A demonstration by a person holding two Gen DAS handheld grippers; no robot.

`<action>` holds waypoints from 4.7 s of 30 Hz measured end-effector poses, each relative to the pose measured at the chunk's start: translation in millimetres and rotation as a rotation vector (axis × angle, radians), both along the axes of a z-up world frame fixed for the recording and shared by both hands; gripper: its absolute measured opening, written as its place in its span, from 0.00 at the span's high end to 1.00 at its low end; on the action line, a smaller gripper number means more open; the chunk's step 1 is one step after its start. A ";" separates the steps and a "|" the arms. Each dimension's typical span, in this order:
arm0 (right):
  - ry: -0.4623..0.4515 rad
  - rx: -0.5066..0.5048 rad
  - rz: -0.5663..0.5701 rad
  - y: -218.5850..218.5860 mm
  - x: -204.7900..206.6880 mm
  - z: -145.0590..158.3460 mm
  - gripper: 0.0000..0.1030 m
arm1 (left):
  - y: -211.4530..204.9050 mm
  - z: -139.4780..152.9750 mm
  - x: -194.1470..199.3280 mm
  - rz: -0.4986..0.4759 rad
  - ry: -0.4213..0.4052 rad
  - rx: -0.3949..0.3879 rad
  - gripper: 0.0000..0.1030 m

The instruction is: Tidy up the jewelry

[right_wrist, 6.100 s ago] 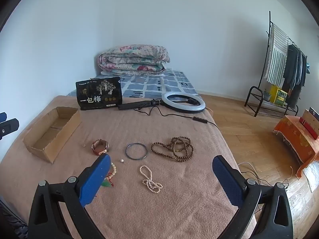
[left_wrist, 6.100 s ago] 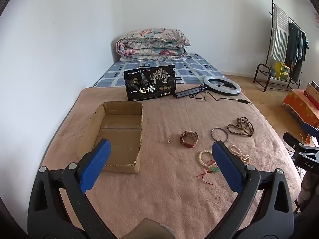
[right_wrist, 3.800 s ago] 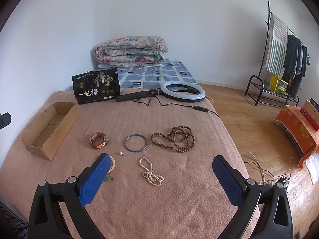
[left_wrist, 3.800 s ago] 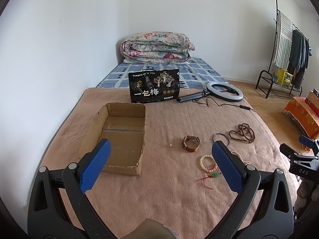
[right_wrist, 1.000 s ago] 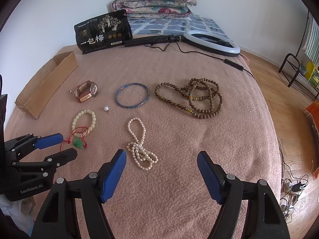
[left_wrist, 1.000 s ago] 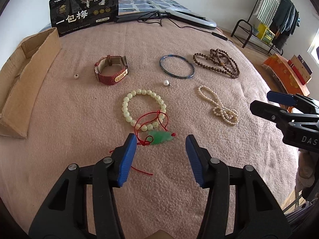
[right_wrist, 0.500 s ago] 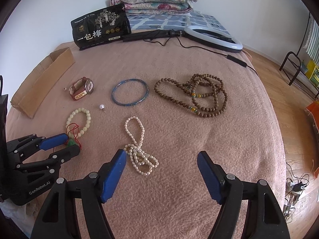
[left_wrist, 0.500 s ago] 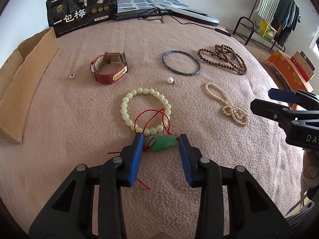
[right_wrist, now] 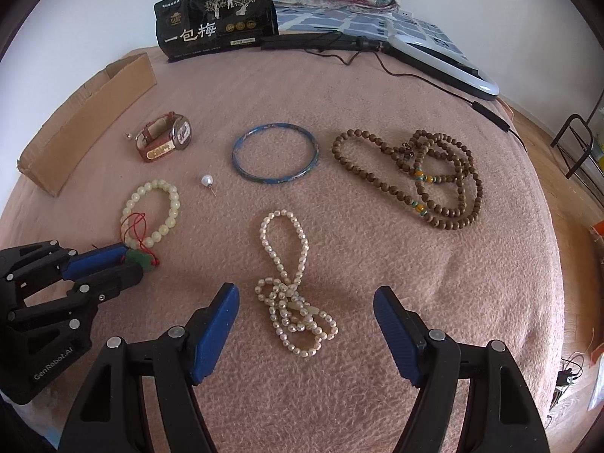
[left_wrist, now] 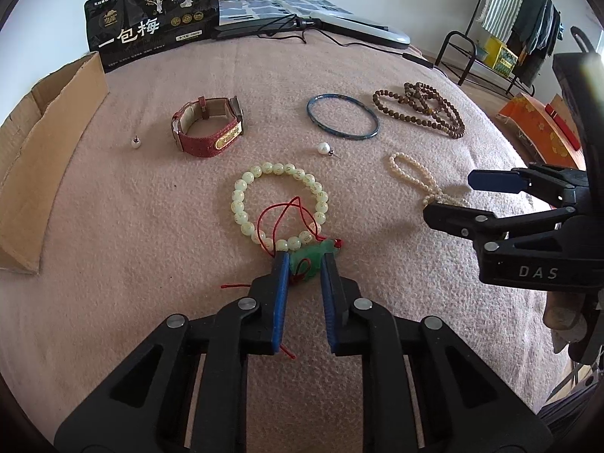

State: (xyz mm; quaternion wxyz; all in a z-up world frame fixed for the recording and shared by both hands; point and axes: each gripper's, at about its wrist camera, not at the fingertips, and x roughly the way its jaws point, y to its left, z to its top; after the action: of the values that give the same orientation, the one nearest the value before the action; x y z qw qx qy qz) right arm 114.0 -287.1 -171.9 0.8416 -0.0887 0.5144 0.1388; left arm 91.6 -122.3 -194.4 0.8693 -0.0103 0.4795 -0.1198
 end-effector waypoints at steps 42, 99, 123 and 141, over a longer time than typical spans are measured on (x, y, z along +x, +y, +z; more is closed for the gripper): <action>-0.021 -0.034 0.017 -0.8 0.2 -8.6 0.17 | 11.3 -2.3 -1.4 0.028 -0.001 -0.061 0.63; -0.115 0.134 -0.037 -23.8 -11.3 64.4 0.95 | 29.1 53.3 -18.8 -0.075 -0.117 -0.016 0.85; -0.253 0.230 0.064 59.5 -7.2 147.0 0.95 | 134.0 170.9 -13.1 0.070 -0.288 -0.045 0.85; -0.267 0.298 0.171 170.9 19.0 167.0 0.95 | 241.8 183.3 0.4 0.236 -0.323 -0.023 0.85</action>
State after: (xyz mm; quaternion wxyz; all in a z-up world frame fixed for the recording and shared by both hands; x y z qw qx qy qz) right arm 133.1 -116.2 -4.9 0.8911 -0.0242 0.3629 0.2715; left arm 92.0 119.5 -11.1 0.9427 -0.0570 0.3280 -0.0226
